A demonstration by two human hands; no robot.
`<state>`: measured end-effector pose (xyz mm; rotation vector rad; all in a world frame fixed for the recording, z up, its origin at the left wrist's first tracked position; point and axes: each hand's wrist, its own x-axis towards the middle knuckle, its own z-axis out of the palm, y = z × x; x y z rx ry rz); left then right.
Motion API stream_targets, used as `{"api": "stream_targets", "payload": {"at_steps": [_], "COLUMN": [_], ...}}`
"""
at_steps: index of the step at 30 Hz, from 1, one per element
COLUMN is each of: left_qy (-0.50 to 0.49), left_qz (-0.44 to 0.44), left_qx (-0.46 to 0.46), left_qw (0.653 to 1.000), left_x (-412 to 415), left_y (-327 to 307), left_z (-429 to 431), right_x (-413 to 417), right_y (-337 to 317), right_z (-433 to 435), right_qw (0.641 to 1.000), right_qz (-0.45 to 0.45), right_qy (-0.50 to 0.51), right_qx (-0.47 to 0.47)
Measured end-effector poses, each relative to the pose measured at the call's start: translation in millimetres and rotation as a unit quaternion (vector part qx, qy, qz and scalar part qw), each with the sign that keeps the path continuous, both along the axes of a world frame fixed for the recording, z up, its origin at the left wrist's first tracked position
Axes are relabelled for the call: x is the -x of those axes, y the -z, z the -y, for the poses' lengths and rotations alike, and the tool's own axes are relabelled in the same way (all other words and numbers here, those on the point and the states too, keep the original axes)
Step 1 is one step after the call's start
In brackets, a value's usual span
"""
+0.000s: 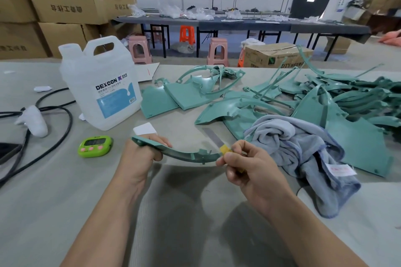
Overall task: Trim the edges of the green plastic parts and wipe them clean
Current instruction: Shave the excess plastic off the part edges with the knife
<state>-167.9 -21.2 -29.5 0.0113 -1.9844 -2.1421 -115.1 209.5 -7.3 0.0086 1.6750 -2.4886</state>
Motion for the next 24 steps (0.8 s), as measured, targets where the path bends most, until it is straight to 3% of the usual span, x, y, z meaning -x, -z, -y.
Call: {"api": "stream_targets", "payload": {"at_steps": [6,13,21,24], "left_qy": [-0.007,-0.029,-0.020,-0.026], "left_qz": [0.001,-0.017,-0.049,-0.049], "left_qx": [0.017,0.003,0.001,0.003], "left_qw": [1.000,0.999,0.999,0.998], "left_x": [-0.5,2.2,2.2,2.3], "left_y": [-2.3,0.3,-1.0,-1.3], "left_z": [-3.8,-6.5,-4.7,-6.4], "right_x": [-2.4,-2.1,-1.7,-3.9], "right_y": [2.1,0.6,0.3,-2.7], "right_z": [1.9,-0.3,-3.8,-3.7], "right_qw": [0.998,0.964,0.965,0.974], "right_qz": [-0.030,-0.113,-0.123,-0.128], "right_qy": [-0.043,0.028,0.008,-0.019], "right_qx": [-0.029,-0.240,-0.233,-0.187]}}
